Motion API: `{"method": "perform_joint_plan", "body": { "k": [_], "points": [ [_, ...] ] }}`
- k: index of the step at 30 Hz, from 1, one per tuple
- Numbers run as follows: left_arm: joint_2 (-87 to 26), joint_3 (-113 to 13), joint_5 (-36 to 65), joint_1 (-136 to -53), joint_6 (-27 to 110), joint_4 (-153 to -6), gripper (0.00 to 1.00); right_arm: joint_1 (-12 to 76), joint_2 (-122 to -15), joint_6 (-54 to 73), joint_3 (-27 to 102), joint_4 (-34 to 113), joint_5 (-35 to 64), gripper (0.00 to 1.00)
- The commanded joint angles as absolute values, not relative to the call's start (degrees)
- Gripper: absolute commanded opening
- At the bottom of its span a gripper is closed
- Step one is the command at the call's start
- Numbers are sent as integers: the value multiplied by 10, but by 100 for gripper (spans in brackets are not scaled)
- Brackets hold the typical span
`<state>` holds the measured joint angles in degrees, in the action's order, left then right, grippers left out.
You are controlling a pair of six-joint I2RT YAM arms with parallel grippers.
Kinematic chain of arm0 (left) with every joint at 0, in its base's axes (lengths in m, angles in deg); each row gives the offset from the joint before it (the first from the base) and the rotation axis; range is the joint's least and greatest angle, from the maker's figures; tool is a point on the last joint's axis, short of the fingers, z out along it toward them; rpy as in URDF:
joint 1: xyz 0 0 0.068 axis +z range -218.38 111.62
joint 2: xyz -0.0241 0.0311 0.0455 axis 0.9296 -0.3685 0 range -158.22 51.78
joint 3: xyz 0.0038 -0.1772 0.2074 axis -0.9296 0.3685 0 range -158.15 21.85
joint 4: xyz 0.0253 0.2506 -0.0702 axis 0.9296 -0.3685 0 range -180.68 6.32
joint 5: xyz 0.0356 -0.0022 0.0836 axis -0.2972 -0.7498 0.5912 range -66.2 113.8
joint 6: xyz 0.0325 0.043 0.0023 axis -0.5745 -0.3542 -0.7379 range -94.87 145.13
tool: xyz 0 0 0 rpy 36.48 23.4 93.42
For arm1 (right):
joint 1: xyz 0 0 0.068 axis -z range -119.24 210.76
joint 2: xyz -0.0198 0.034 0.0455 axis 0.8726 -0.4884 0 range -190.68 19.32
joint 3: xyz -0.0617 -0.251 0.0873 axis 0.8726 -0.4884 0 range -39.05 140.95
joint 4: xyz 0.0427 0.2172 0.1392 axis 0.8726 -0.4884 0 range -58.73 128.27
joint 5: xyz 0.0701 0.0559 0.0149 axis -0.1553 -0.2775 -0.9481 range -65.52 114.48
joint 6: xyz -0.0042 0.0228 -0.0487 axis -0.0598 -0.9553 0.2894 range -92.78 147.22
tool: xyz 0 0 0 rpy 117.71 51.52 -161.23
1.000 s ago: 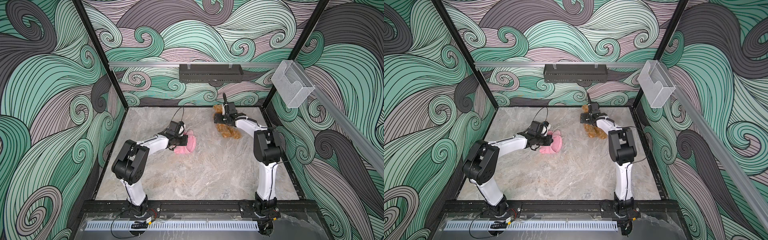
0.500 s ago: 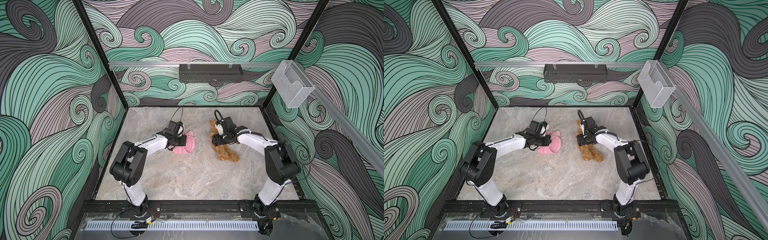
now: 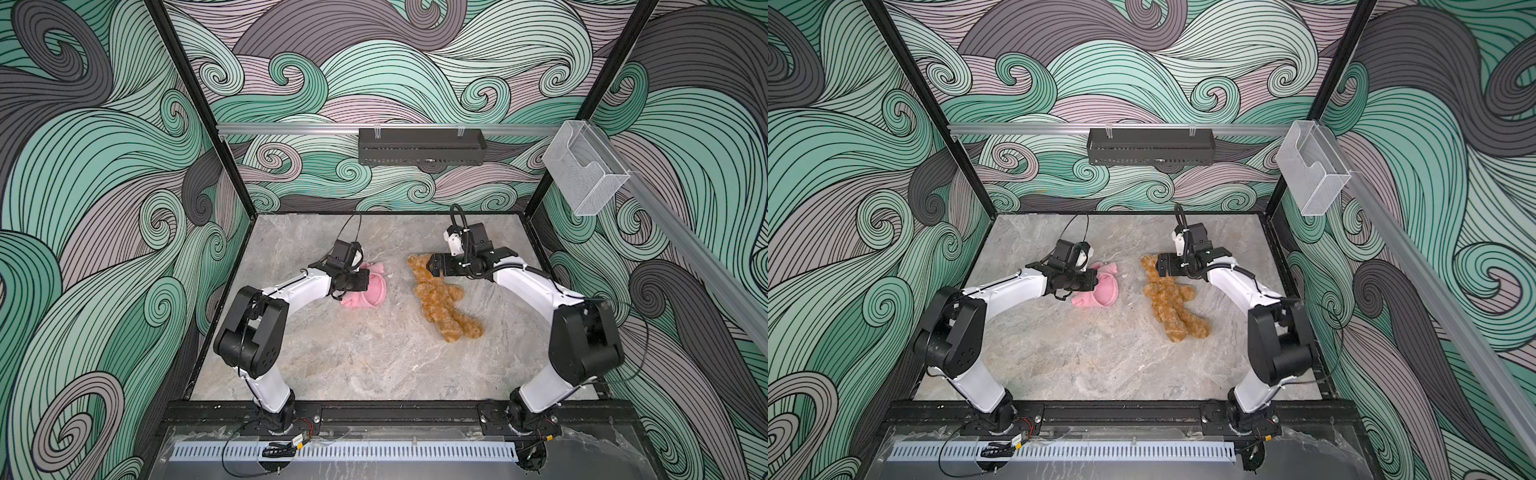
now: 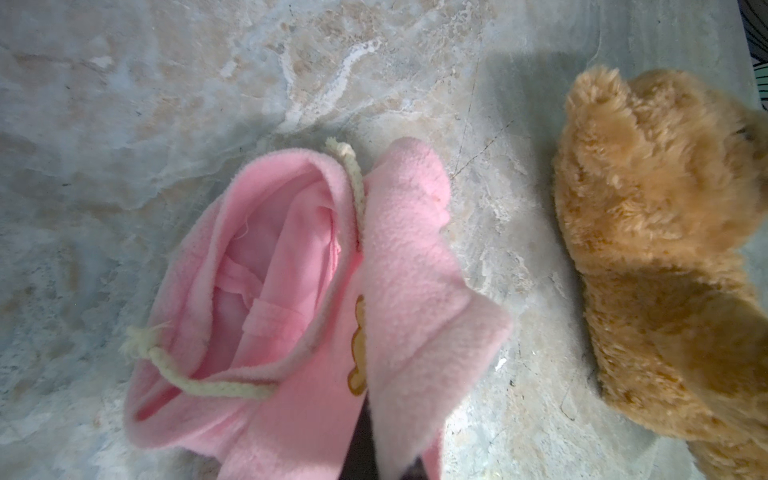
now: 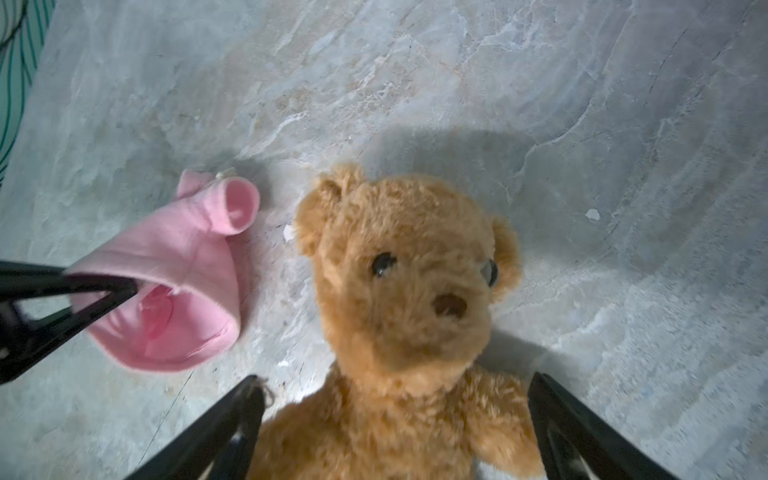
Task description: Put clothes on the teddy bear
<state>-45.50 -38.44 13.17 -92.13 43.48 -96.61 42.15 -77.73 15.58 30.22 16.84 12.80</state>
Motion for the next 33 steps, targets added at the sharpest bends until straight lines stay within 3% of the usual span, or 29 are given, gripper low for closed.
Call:
{"method": "perform_joint_plan", "body": {
  "k": [1,6,12,19,23,29,33],
  "points": [
    [-438,-408,126,-917,442,-984,0,420,-814,129,312,208,138,99],
    [-436,-407,124,-917,445,-985,0,414,-858,98,305,269,70,99],
    [-436,-404,126,-916,449,-985,0,411,-869,91,264,319,72,95],
    [-438,-406,127,-914,453,-978,0,410,-877,89,218,382,59,78],
    [-436,-406,124,-909,456,-973,0,411,-864,97,204,389,52,61],
    [-429,-404,71,-888,433,-952,0,408,-765,147,149,388,-25,38],
    [-428,-408,41,-885,368,-951,0,392,-689,165,104,373,-101,33]
  ]
}}
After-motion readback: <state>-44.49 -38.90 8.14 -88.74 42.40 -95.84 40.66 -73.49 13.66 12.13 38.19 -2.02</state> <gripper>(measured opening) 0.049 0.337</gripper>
